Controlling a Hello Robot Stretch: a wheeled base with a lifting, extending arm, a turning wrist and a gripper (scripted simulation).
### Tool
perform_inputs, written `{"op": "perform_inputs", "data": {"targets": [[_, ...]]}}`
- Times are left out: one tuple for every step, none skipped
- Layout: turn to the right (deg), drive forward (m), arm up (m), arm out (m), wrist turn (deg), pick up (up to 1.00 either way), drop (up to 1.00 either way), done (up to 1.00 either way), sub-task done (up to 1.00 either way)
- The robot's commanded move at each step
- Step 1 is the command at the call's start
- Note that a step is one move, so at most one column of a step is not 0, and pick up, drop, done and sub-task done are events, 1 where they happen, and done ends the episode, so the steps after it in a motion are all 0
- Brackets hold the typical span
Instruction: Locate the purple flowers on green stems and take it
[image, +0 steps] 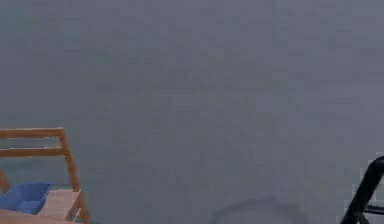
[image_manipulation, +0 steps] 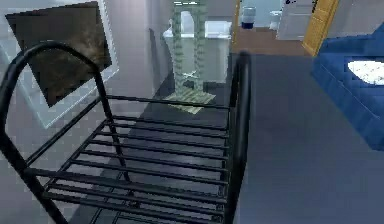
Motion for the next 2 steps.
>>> {"op": "perform_inputs", "data": {"targets": [[0.0,0.6,0.0,0.0,0.0,0.0,0.0,0.0,0.0],[-27.0,0.0,0.0,0.0,0.0,0.0,0.0,0.0,0.0]]}}
